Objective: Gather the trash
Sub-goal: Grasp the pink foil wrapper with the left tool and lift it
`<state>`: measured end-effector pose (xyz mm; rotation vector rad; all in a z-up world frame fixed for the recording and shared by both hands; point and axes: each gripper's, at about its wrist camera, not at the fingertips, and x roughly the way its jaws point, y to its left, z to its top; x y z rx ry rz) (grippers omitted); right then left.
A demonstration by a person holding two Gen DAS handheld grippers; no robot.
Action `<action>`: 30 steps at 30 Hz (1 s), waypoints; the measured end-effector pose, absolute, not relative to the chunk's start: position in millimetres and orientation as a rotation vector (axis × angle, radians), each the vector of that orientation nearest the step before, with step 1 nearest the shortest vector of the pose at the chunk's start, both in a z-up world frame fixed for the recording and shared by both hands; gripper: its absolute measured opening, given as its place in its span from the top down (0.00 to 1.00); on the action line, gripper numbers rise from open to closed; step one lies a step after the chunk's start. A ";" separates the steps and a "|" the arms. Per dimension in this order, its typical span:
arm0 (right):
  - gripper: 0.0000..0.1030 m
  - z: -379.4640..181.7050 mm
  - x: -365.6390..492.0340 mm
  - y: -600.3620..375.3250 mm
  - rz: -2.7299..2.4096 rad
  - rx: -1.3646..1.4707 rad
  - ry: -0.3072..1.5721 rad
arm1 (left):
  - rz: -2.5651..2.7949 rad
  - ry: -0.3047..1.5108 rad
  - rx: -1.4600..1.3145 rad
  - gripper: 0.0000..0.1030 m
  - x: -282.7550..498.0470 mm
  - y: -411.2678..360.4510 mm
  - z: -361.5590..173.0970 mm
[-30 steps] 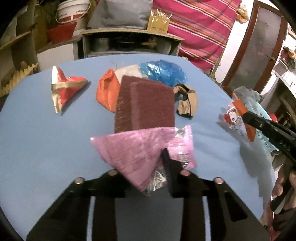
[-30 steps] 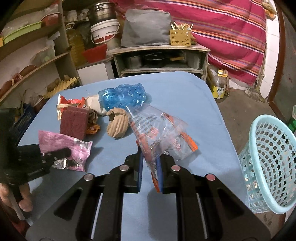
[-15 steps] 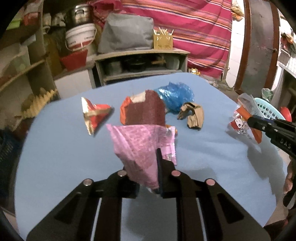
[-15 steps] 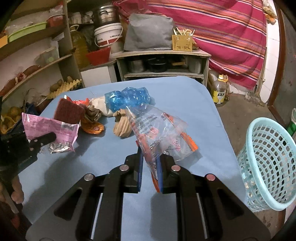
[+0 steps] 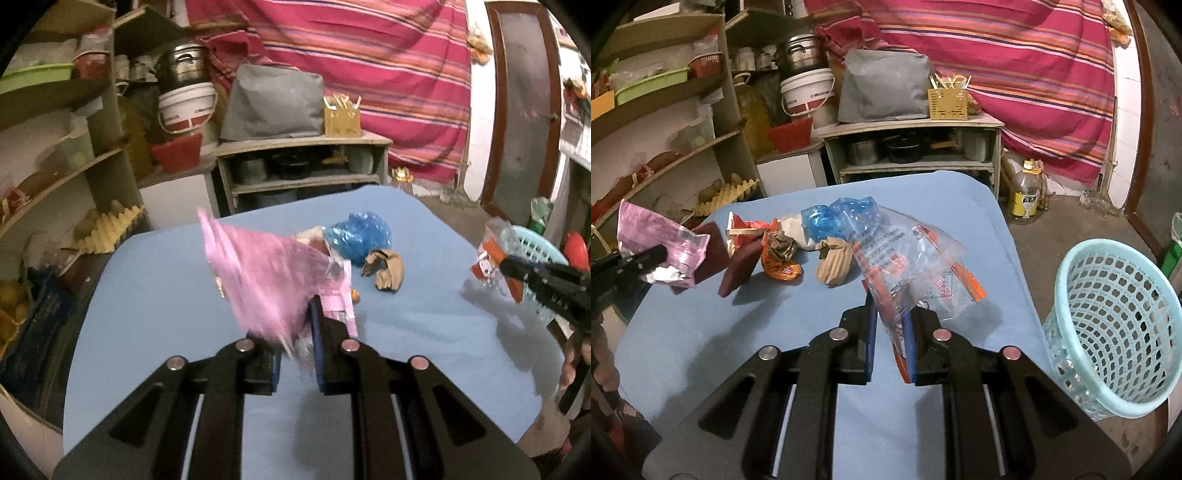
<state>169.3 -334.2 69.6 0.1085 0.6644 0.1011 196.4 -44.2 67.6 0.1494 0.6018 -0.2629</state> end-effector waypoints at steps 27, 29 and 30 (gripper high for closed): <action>0.87 71.3 169.2 -342.2 0.131 0.152 0.674 | -0.184 0.577 0.158 0.90 199.6 -59.0 88.3; 0.87 70.6 169.6 -343.2 0.135 0.157 0.675 | -0.179 0.592 0.159 0.90 203.6 -55.2 84.2; 0.87 69.5 169.7 -344.2 0.138 0.160 0.676 | -0.180 0.607 0.154 0.89 205.7 -53.5 81.1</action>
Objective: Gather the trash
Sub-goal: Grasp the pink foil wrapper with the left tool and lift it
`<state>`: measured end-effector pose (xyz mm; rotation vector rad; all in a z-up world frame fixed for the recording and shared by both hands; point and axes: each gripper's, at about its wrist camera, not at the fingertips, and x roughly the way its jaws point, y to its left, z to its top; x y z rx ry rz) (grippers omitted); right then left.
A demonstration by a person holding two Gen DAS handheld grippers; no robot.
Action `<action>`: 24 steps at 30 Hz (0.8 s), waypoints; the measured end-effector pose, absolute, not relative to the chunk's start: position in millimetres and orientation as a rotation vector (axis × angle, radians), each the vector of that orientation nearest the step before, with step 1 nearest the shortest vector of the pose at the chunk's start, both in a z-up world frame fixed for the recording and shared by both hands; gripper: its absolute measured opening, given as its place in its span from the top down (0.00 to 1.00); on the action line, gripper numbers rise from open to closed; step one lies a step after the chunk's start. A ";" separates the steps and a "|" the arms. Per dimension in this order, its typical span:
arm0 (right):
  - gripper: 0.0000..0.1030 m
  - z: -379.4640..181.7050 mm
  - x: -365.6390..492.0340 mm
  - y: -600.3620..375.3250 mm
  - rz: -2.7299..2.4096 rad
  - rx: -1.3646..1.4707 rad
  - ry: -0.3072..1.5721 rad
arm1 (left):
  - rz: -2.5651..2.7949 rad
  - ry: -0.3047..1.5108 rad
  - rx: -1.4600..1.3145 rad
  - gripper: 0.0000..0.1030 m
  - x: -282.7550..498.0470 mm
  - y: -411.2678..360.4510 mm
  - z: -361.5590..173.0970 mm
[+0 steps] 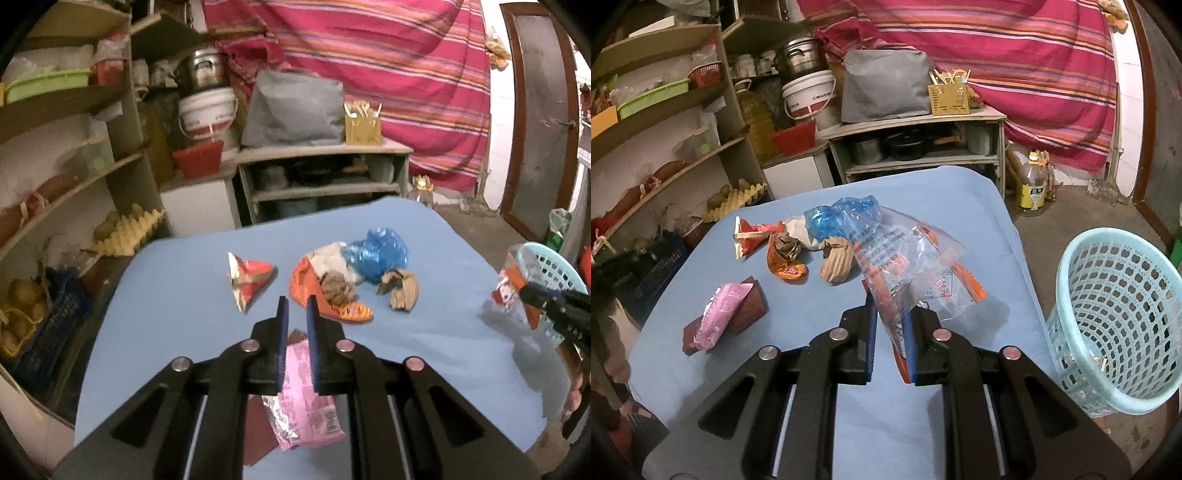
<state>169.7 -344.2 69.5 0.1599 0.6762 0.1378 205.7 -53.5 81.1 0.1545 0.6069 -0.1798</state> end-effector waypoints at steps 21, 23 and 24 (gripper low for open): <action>0.86 55.4 172.8 -335.8 0.132 0.109 0.723 | -0.179 0.854 0.057 0.79 242.4 -28.1 -22.0; 0.86 55.1 172.8 -333.1 0.133 0.103 0.723 | -0.182 0.841 0.068 0.83 240.8 -30.5 -20.0; 0.86 55.3 172.8 -332.7 0.134 0.102 0.723 | -0.185 0.836 0.073 0.85 239.4 -31.3 -19.0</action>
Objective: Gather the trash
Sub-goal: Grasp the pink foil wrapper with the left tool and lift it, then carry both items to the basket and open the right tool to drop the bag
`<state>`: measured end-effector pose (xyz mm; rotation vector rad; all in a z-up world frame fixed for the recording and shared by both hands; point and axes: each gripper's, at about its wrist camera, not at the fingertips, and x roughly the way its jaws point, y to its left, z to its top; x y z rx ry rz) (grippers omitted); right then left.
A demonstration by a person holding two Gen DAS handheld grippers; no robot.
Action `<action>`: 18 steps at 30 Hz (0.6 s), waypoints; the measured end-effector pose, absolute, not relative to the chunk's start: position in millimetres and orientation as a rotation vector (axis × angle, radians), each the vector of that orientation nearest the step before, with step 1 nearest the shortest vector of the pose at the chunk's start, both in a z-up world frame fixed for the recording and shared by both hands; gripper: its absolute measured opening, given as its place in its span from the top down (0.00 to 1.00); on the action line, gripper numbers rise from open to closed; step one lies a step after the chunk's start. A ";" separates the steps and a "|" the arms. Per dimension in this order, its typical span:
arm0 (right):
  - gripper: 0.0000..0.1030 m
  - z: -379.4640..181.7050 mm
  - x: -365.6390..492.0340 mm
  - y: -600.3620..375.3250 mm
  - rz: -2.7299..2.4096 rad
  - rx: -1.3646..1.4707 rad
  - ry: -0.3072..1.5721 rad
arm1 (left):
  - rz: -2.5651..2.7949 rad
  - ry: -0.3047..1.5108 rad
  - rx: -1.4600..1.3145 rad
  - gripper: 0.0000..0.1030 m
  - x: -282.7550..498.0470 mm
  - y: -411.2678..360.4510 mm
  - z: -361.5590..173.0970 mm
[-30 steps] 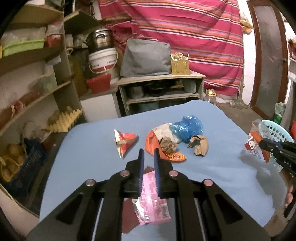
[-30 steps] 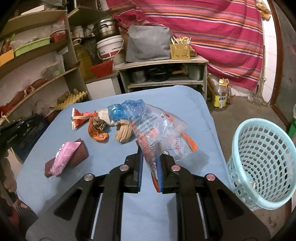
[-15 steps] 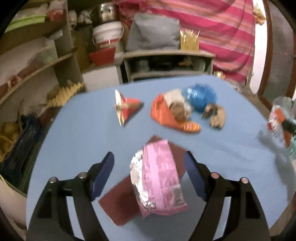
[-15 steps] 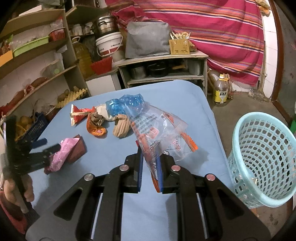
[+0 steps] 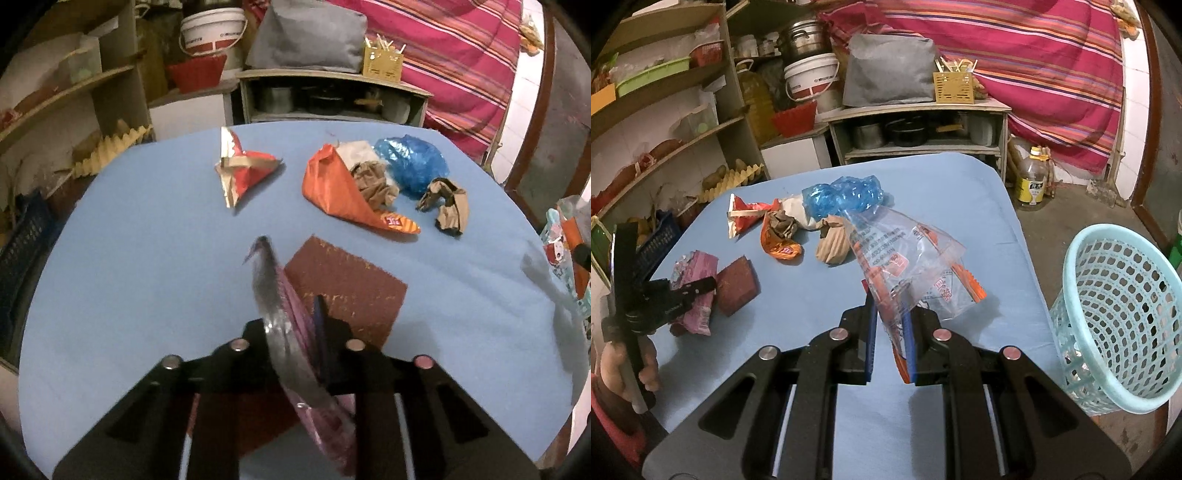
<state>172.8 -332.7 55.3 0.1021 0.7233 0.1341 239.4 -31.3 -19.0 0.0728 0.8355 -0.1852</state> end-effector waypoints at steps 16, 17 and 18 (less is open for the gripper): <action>0.86 88.1 162.1 -344.2 0.149 0.127 0.646 | -0.132 0.615 0.169 0.86 207.6 -61.7 66.0; 0.86 92.1 160.9 -346.6 0.148 0.132 0.640 | -0.128 0.598 0.171 0.86 205.9 -67.1 73.9; 0.87 96.0 158.8 -350.9 0.149 0.140 0.634 | -0.133 0.586 0.173 0.86 204.9 -73.7 80.5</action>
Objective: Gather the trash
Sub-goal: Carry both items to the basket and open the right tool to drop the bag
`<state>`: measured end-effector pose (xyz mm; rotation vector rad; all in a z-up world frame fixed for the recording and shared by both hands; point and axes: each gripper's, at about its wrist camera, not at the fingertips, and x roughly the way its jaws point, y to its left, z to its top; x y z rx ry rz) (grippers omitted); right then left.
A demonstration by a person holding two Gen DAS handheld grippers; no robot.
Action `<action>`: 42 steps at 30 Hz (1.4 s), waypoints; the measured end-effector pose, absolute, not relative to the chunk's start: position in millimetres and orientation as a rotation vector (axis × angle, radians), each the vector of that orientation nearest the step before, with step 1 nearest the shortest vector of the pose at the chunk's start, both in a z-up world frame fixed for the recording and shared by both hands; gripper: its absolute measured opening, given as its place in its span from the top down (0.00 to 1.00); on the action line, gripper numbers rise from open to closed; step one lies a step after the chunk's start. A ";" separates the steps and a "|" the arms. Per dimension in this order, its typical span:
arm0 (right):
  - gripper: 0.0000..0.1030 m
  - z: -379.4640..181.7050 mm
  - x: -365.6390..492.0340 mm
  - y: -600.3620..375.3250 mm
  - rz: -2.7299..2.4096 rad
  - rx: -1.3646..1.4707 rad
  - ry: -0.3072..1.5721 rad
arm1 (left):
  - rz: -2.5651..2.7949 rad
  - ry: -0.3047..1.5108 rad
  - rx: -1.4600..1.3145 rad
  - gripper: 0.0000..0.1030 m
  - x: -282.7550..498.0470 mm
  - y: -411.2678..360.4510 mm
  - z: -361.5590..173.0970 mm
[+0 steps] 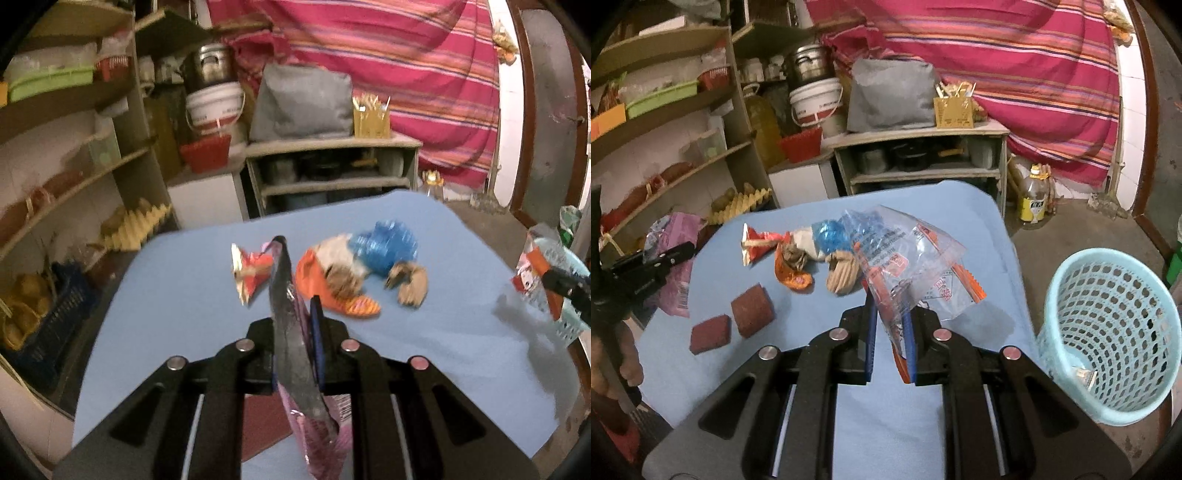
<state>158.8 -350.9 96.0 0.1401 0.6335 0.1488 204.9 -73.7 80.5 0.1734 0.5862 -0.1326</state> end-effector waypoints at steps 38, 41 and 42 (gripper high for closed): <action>0.42 72.2 124.0 -574.1 -0.217 0.108 0.753 | -0.593 0.593 0.197 0.86 214.1 -381.8 76.9; 0.20 78.2 117.0 -578.1 -0.258 0.105 0.728 | -0.604 0.608 0.195 0.86 215.3 -384.9 72.4; 0.18 80.3 113.4 -579.8 -0.281 0.098 0.716 | -0.611 0.611 0.194 0.86 215.7 -386.8 71.2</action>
